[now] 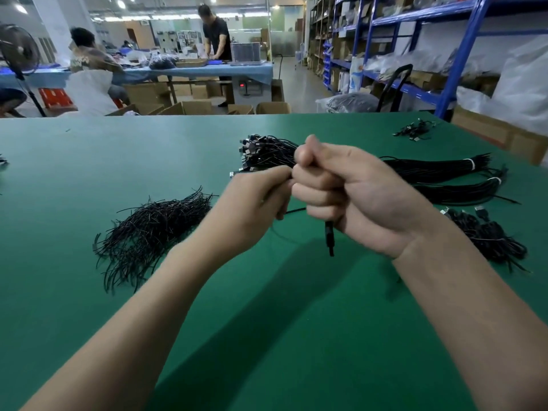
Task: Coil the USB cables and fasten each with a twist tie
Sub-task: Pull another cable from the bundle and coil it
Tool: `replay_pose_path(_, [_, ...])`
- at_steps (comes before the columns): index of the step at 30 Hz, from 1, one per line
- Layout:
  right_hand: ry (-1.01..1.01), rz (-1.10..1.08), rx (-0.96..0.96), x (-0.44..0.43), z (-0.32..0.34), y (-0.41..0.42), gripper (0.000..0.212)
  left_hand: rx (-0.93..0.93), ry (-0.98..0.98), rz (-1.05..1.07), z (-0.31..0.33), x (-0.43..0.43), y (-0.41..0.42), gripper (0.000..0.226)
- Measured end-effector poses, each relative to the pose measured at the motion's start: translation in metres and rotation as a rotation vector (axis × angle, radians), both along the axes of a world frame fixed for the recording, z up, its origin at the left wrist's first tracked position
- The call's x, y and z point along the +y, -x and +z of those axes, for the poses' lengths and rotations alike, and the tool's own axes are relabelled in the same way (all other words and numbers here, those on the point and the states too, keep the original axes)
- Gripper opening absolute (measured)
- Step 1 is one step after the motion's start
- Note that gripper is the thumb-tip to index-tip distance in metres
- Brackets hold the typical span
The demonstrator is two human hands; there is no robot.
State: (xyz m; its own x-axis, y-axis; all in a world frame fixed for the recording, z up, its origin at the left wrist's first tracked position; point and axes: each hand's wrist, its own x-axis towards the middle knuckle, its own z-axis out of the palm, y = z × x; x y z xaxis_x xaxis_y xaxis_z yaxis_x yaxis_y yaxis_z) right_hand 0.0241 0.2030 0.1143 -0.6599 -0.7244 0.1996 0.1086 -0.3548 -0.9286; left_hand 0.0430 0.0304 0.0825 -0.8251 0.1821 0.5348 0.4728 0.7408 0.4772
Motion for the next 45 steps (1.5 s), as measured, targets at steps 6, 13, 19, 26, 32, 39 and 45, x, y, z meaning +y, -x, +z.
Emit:
replay_pose_path(6, [0.153, -0.208, -0.099, 0.019, 0.006, 0.012, 0.029, -0.032, 0.047, -0.098, 0.0, 0.022, -0.005, 0.027])
replay_pose_path(13, [0.151, -0.375, -0.195, 0.015, -0.001, 0.015, 0.032, -0.08, 0.387, -0.033, 0.01, 0.04, -0.023, 0.031])
replay_pose_path(19, [0.078, -0.632, -0.058, 0.014, -0.01, 0.017, 0.038, -0.008, 0.529, 0.012, 0.034, 0.04, -0.039, 0.039])
replay_pose_path(26, [-0.278, -0.724, 0.487, 0.004, -0.014, 0.003, 0.037, 0.184, 0.41, -0.003, 0.051, 0.015, -0.039, 0.034])
replay_pose_path(32, [-0.36, -0.279, 0.469, 0.002, -0.013, -0.005, 0.062, 0.318, 0.193, 0.016, 0.061, -0.009, -0.036, 0.033])
replay_pose_path(39, [0.011, 0.183, 0.122, 0.008, -0.002, -0.014, 0.033, 0.173, -0.366, -0.164, 0.037, -0.01, -0.015, 0.025])
replay_pose_path(45, [0.235, -0.054, 0.016, 0.008, 0.007, -0.011, 0.028, -0.12, -0.456, -0.169, -0.012, 0.028, -0.002, 0.031])
